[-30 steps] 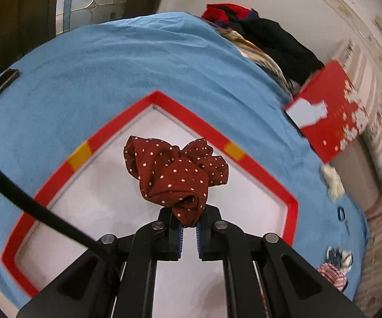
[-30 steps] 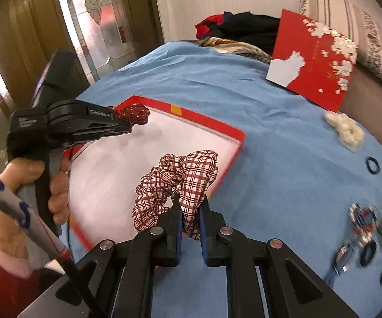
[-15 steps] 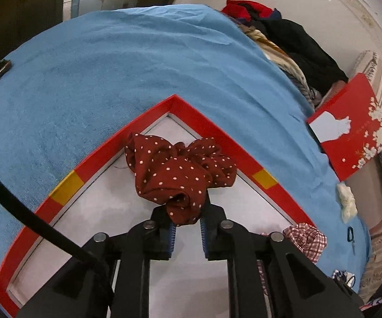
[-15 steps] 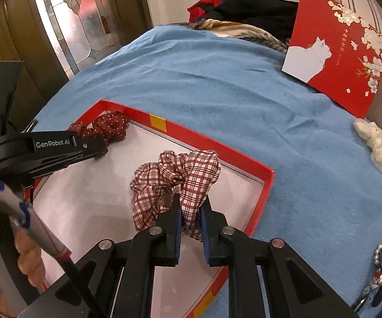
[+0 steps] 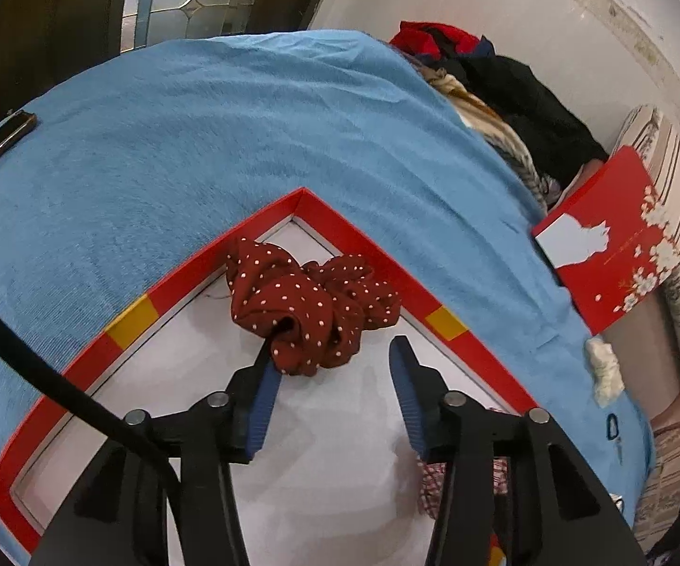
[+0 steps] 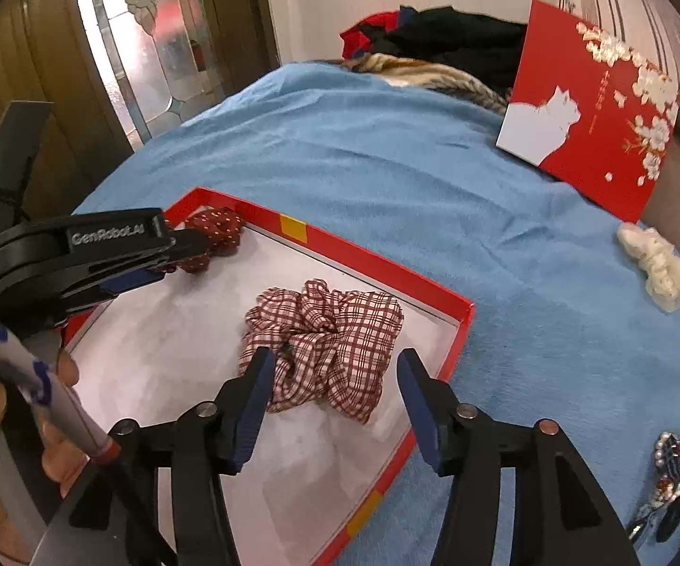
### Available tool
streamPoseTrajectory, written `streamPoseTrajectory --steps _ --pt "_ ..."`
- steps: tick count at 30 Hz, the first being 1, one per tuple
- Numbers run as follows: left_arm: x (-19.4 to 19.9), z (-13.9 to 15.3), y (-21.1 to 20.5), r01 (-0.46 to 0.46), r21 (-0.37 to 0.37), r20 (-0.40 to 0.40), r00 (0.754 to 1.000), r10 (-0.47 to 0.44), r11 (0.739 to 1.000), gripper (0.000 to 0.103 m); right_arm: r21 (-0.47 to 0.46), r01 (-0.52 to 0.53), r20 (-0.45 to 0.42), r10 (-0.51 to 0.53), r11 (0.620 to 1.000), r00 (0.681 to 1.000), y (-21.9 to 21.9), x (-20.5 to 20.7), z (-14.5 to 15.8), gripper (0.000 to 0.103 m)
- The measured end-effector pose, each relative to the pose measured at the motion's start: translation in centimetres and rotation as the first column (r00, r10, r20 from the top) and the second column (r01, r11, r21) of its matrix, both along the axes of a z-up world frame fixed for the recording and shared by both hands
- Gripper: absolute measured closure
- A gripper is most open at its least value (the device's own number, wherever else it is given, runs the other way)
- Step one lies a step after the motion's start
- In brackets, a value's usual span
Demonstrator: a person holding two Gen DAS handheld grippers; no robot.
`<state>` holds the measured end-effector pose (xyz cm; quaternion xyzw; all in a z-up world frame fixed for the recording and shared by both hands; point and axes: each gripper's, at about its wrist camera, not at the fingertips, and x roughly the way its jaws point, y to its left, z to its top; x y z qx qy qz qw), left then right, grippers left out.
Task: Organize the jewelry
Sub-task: 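Carry both scrunchies into the red tray and open both tools, then move the left tool to the blue-striped watch strap and grasp it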
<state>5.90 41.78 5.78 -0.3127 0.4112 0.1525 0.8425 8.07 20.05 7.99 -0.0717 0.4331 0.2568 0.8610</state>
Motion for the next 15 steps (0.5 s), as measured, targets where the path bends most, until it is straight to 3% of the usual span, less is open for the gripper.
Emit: streamPoseTrajectory --steps 8,11,15 --pt "-1.6 2.9 -2.1 0.019 -0.017 0.072 0.997 -0.018 1.0 0.055 0.034 0.034 0.026 -0.035 0.999 0.999 -3.8 -3.4 2.1 0.04" --pt "-2.7 4.0 -4.0 0.074 -0.02 0.099 0.992 -0.072 0.997 0.054 0.031 0.076 0.037 -0.077 0.997 0.996 -6.8 -5.1 2.6 0.04" --pt "-3.7 5.6 -8.4 0.22 -0.018 0.131 0.968 -0.216 0.975 0.054 0.024 0.161 0.038 -0.162 0.987 0.986 -11.9 -7.1 2.8 0.039"
